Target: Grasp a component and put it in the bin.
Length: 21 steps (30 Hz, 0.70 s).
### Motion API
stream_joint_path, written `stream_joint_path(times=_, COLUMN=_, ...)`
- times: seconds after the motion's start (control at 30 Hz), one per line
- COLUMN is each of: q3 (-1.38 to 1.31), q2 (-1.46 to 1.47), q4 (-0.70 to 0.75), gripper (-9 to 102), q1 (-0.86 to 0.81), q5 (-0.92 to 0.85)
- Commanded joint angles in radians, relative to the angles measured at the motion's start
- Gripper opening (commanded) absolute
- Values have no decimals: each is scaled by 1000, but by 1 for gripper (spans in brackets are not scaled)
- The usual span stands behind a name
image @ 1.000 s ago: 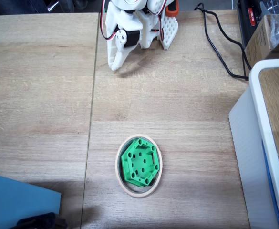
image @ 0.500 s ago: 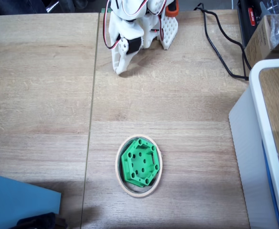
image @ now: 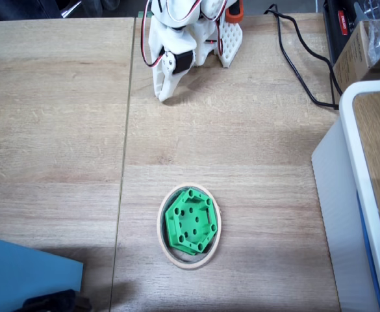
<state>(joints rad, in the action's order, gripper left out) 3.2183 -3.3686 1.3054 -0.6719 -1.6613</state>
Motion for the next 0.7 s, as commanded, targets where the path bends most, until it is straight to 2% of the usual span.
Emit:
stream_joint_path(times=0.0, q3=12, q2=-3, q4=-5, gripper=0, q1=-3, q5=8)
stream_joint_path(times=0.67, q3=12, q2=-2, q4=-3, gripper=0, q1=0, q5=11)
